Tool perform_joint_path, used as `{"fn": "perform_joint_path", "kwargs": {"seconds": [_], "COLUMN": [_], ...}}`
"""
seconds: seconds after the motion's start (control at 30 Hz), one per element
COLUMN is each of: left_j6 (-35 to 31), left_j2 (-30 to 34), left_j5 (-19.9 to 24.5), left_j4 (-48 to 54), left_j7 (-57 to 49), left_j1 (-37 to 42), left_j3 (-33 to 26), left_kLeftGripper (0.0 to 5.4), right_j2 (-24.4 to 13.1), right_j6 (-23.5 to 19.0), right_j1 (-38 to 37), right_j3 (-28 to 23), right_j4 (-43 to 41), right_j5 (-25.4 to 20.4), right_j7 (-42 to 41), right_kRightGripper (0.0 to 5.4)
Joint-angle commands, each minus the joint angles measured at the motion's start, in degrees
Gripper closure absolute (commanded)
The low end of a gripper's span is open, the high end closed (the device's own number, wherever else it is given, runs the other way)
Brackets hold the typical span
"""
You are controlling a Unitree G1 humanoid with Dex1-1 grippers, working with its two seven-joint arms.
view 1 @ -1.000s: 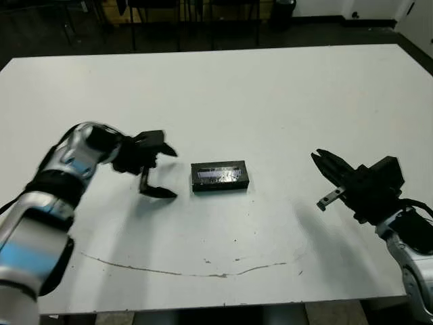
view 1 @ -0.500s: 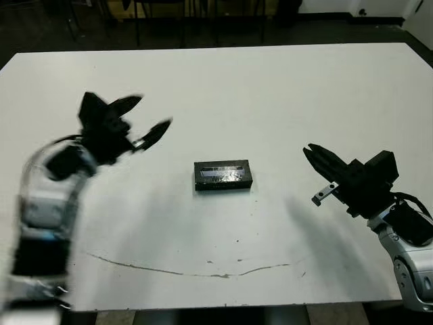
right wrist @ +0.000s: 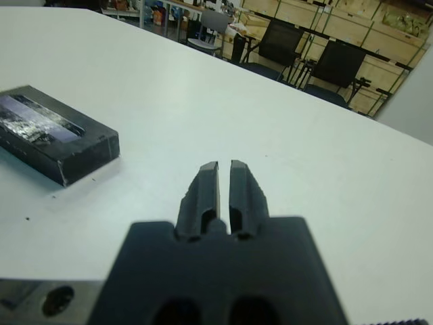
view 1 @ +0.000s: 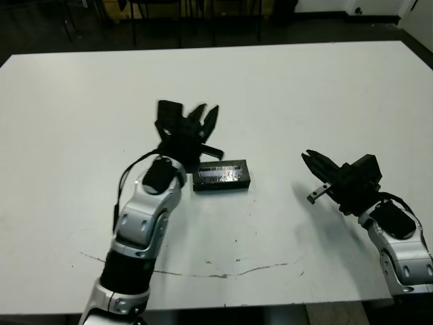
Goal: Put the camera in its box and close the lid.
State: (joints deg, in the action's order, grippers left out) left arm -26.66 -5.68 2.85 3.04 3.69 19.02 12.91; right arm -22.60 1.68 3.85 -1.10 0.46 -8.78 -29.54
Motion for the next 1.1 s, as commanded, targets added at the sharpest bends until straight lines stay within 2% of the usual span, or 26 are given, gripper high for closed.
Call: {"fn": "perform_joint_path", "kwargs": {"seconds": [0.03,0.23,0.4,0.5,0.63,0.73,0.8,0.87,1.1], "left_j6": [-0.1,-0.1,2.4,1.5,2.5,10.9,15.3,19.8,24.9], "left_j2": [-0.2,1.5,2.8,3.5,4.0,5.9,7.1,8.2,11.5], "left_j5": [-2.1,-5.4,-7.3,-7.4,-5.3,-5.0,-4.9,-5.0,-1.2], "left_j4": [-7.0,-14.4,-17.3,-16.6,-11.1,-5.9,-0.9,3.2,12.9], "left_j7": [-1.2,-0.5,0.2,0.7,2.2,4.4,5.1,4.9,6.0], "left_j1": [-2.4,-5.4,-8.3,-9.3,-11.9,-15.1,-17.4,-19.0,-20.4], "left_j3": [1.0,2.7,3.5,3.2,1.5,1.2,0.5,-1.0,-9.3], "left_kLeftGripper": [5.36,5.36,5.36,5.36,5.36,5.36,5.36,5.36,5.36], "right_j2": [0.2,0.6,1.2,1.3,1.1,1.3,2.2,3.1,5.7], "right_j6": [-1.3,-1.6,-1.6,-0.2,0.5,0.3,3.2,3.9,1.3], "right_j1": [-0.8,-0.8,-0.4,0.1,0.0,-0.4,-0.2,0.0,0.0], "right_j3": [0.4,0.2,0.6,0.5,0.7,0.4,-0.1,-0.6,-0.3], "right_j4": [-1.4,-2.2,-2.1,-0.6,-0.8,-2.0,0.1,1.0,-3.8], "right_j5": [0.6,0.3,0.9,0.7,1.4,0.5,-0.9,-2.4,-2.2], "right_j7": [0.6,0.5,1.0,0.5,0.9,0.7,-0.2,-0.5,3.5], "right_kRightGripper": [5.40,5.40,5.40,5.40,5.40,5.40,5.40,5.40,5.40]}}
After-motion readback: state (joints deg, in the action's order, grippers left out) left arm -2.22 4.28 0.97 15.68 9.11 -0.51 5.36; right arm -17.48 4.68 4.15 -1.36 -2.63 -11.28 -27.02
